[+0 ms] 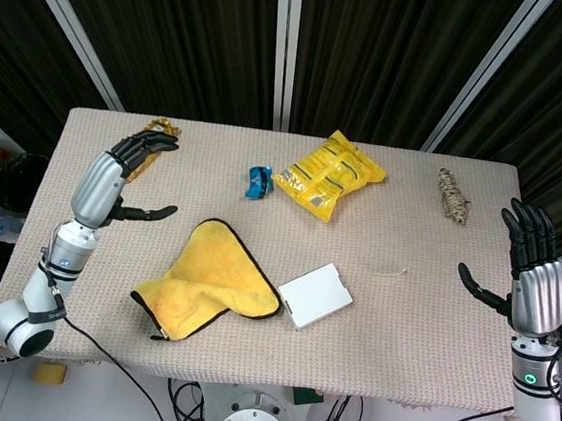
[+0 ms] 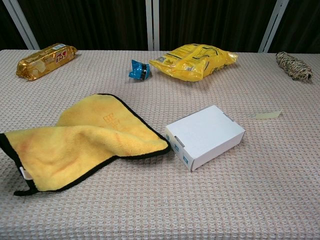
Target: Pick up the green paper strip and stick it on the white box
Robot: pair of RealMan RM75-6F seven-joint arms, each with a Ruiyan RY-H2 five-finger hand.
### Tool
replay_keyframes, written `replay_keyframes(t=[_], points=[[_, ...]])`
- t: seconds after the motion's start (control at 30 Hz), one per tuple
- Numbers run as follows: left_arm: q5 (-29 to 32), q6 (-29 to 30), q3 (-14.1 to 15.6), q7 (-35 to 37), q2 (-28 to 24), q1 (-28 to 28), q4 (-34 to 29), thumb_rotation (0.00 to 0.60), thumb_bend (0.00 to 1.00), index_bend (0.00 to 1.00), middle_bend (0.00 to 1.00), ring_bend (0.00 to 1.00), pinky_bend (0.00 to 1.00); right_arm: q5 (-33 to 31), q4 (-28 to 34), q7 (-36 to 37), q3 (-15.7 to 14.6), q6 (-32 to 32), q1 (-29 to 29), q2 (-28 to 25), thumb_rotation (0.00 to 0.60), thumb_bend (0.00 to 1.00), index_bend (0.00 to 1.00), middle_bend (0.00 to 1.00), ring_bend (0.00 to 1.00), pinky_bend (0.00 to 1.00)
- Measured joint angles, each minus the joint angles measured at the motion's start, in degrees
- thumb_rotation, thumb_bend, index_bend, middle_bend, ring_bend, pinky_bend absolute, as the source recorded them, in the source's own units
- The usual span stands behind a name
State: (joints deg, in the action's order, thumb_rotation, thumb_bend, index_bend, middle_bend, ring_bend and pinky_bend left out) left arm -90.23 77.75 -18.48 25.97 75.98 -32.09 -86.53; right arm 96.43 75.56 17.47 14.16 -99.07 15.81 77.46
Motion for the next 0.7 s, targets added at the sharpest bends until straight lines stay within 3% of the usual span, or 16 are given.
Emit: replay_keyframes(t=[0.2, 0.6, 0.7], points=[[1.4, -2.3, 0.3, 1.9, 0.0, -2.3, -0.4, 0.600, 0.03, 0.23, 0.23, 0.18, 0.26, -0.3, -3.6, 2.1, -0.8, -0.3, 0.8, 1.9, 0.561, 0.24, 0.00, 0.00, 0.00, 0.00], [2.1, -2.5, 2.0, 1.2, 0.0, -3.0, 0.0, 0.600, 0.03, 0.23, 0.23, 0.18, 0.26, -1.2, -2.1, -0.1, -2.4, 2.3, 0.8, -0.3, 0.559, 0.24, 0.00, 0.00, 0.00, 0.00], [2.3, -2.7, 2.5, 0.0, -0.4, -2.8, 0.0, 0.600, 0.03, 0.24, 0.23, 0.18, 0.25, -1.6, -1.1, -2.2, -3.3, 5.2, 1.0, -1.5, 0.560, 0.24, 0.06, 0.00, 0.00, 0.00]])
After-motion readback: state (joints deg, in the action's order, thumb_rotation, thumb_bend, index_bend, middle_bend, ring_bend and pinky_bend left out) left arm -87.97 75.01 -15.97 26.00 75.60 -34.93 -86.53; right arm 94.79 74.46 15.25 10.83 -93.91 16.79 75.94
